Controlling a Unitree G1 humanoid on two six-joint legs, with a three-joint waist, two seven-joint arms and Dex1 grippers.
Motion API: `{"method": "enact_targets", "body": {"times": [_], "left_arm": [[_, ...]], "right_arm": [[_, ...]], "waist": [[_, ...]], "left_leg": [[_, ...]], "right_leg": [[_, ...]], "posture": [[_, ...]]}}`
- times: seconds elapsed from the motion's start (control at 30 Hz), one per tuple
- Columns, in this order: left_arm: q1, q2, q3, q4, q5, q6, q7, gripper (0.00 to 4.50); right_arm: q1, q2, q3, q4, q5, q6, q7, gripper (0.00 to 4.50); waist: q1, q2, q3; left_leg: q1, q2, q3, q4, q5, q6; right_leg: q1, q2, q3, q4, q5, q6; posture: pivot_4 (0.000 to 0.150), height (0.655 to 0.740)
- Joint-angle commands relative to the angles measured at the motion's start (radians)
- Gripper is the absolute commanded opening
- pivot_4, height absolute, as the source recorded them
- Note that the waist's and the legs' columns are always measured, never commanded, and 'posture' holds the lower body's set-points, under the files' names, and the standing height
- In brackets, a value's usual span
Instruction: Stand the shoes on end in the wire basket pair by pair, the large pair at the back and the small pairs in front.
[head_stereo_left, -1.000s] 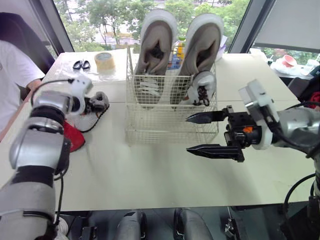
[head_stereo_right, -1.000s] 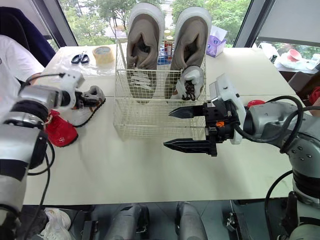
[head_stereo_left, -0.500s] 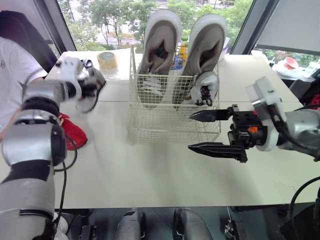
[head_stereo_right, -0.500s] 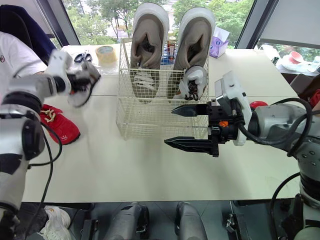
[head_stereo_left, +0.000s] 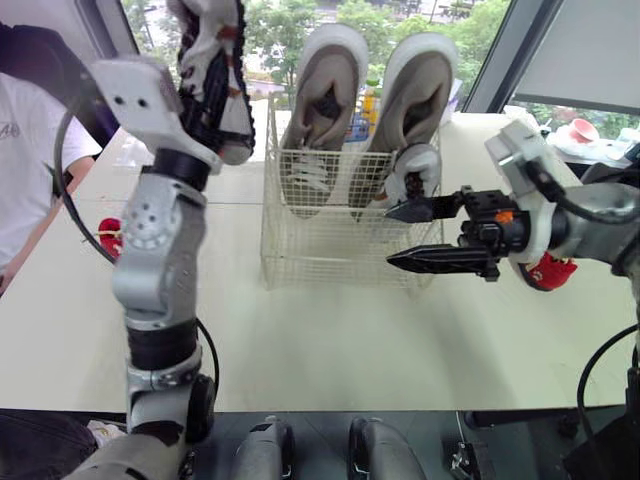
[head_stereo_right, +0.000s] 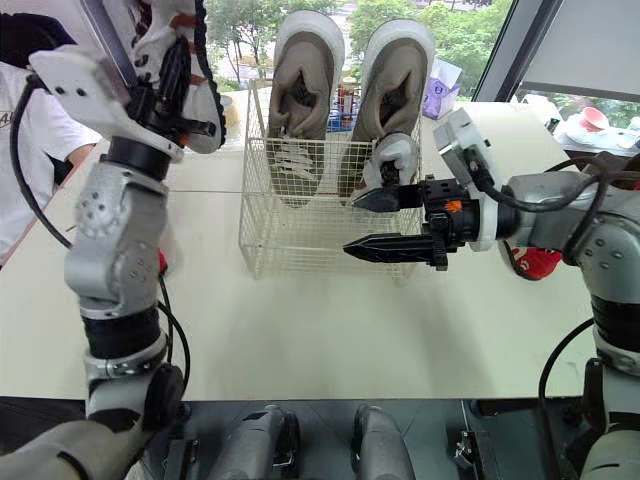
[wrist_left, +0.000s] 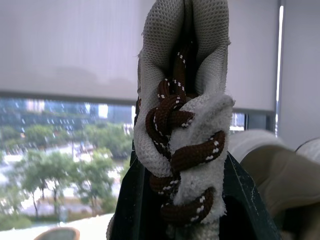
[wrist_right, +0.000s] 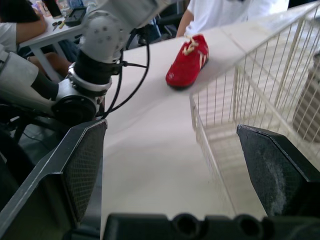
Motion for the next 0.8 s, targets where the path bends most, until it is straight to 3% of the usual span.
{"method": "enact_targets", "body": {"times": [0.03, 0.37, 0.53, 0.8], "left_arm": [[0.045, -0.018, -0.068, -0.07, 0.082, -0.133, 0.007, 0.24], [0.223, -0.149, -0.365, 0.035, 0.268, -0.445, -0.027, 0.24], [0.189, -0.196, -0.386, 0.209, 0.323, -0.599, -0.002, 0.24], [0.124, -0.169, -0.38, 0.463, 0.465, -0.863, 0.036, 0.24]], "right_arm": [[-0.055, -0.02, -0.005, 0.006, -0.017, 0.012, 0.041, 4.5], [-0.028, -0.066, -0.079, -0.042, 0.023, 0.12, 0.004, 4.5], [0.0, -0.094, -0.129, -0.08, 0.056, 0.162, -0.024, 4.5], [0.049, -0.161, -0.161, -0.12, 0.08, 0.178, -0.014, 4.5]], "waist": [[-0.001, 0.003, -0.002], [0.014, 0.003, -0.002], [0.025, 0.003, -0.002], [0.026, 0.004, -0.002]], "left_leg": [[0.001, 0.0, 0.0, -0.001, 0.0, 0.0], [0.001, -0.001, 0.001, -0.001, -0.001, 0.002], [0.002, 0.0, 0.001, 0.0, -0.001, 0.002], [0.001, 0.0, 0.001, 0.0, -0.002, 0.003]], "right_leg": [[0.0, 0.0, 0.0, 0.0, 0.0, 0.0], [0.001, -0.001, 0.0, -0.001, 0.0, 0.0], [0.001, -0.001, 0.0, 0.0, 0.001, -0.001], [0.0, -0.001, -0.001, -0.001, 0.001, -0.001]], "posture": [[0.15, 0.74], [0.15, 0.74], [0.15, 0.74], [0.15, 0.74]]}}
